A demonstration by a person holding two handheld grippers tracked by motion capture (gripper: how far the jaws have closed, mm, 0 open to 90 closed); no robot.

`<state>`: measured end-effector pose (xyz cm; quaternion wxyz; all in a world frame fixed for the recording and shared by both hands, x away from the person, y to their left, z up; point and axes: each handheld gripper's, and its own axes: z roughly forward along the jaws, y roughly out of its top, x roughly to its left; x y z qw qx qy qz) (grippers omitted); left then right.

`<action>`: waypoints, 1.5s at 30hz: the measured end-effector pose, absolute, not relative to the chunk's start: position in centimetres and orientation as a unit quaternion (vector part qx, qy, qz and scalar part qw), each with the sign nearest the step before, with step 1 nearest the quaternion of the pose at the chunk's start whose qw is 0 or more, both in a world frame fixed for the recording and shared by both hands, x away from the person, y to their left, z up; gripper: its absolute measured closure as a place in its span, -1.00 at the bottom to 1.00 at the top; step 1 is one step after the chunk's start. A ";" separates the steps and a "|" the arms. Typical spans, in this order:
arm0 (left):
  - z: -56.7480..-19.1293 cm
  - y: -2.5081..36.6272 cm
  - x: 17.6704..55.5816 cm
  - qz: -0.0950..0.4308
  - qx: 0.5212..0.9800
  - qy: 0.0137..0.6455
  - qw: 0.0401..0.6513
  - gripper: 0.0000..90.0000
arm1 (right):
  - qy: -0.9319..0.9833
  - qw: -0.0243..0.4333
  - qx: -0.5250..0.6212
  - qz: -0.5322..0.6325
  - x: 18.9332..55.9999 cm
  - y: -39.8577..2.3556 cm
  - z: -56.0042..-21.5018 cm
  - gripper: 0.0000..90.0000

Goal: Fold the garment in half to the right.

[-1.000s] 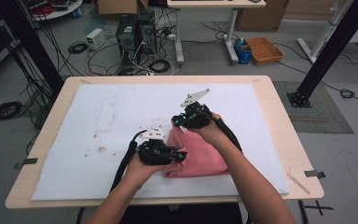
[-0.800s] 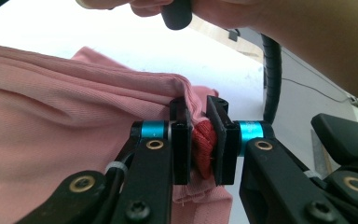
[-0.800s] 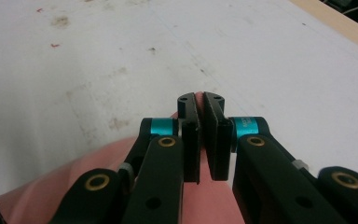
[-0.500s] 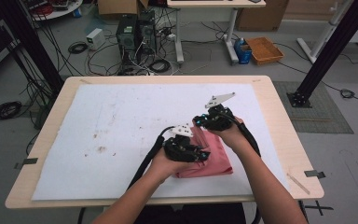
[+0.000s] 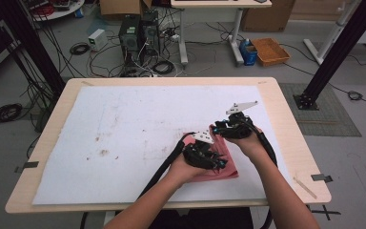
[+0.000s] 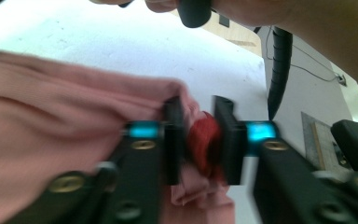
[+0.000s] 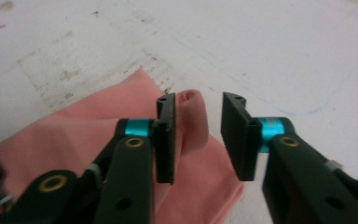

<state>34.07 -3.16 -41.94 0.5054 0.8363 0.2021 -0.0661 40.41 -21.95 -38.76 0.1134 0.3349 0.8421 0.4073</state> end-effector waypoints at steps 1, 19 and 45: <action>-41.8 -3.1 34.0 -0.062 0.836 0.201 0.507 0.35 | 0.839 0.115 0.338 0.411 40.4 -22.1 -38.7 0.32; -41.5 10.4 33.0 0.050 0.802 0.306 0.510 -0.05 | 0.856 0.113 0.295 0.409 40.4 -18.1 -38.0 0.12; -42.3 14.2 32.9 0.066 0.788 0.342 0.507 -0.07 | 0.856 0.120 0.321 0.387 31.1 -24.4 -41.8 0.33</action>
